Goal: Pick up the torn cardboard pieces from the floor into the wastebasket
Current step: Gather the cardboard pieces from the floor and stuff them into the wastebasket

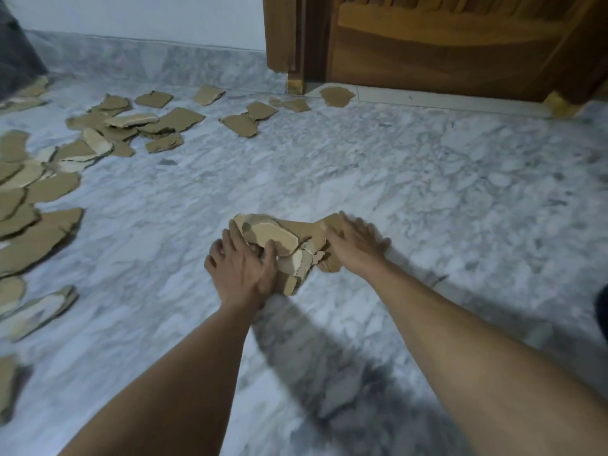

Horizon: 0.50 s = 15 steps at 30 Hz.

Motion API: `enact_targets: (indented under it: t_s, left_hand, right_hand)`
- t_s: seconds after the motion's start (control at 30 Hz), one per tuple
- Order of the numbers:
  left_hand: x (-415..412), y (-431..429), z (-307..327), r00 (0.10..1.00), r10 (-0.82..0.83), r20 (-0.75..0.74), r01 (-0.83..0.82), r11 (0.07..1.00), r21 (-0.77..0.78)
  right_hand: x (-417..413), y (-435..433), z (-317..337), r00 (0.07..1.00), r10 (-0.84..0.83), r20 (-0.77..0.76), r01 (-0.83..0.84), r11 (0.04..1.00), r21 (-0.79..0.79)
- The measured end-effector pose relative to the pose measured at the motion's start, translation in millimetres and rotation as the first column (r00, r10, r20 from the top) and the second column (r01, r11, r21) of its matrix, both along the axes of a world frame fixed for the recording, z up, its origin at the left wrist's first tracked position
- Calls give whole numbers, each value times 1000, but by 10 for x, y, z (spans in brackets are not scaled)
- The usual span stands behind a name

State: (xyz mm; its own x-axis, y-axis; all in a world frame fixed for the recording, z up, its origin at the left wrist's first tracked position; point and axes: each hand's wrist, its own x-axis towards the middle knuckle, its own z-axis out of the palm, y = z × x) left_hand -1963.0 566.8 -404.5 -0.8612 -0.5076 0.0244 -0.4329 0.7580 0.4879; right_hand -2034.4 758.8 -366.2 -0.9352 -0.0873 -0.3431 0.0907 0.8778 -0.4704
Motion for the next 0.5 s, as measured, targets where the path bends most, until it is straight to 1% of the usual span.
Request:
enact_targets:
  t_s: [0.03,0.1,0.17,0.23,0.33,0.4,0.47,0.5]
  left_hand:
    - [-5,18,6,1000,-3,6,3,999,-35]
    - [-15,77,34,1000,6,15,-5,995,-98]
    - [8,135,54,1000,10,26,-6,991,-132]
    - [94,218,49,999,-7,35,12,991,-136]
    - [244,327,57,999,-20,29,22,997,-72]
    - [326,371,110,999,-36,21,36,999,2]
    - [372,385,162,999,-37,-31,40,994,99]
    - [384,391,190,997,-25,-72,37,987,158]
  right_hand:
    - [30,-83,-41,999,45,-20,-44,997,56]
    - [135,-297,-83,992,90,-86,-82,993,86]
    - [246,-508,-76,989,34,-141,-27,999,47]
    - [336,-627,-23,989,-57,-139,50,997,-55]
    - [515,-646,-50,984,-135,-116,109,973,-201]
    - [670,-576,-86,962,-252,-104,202,914,-352]
    - [770,-508,-69,934,-352,-69,274,824,-496]
    - [799,-482,-41,924,-379,-60,289,791,-540]
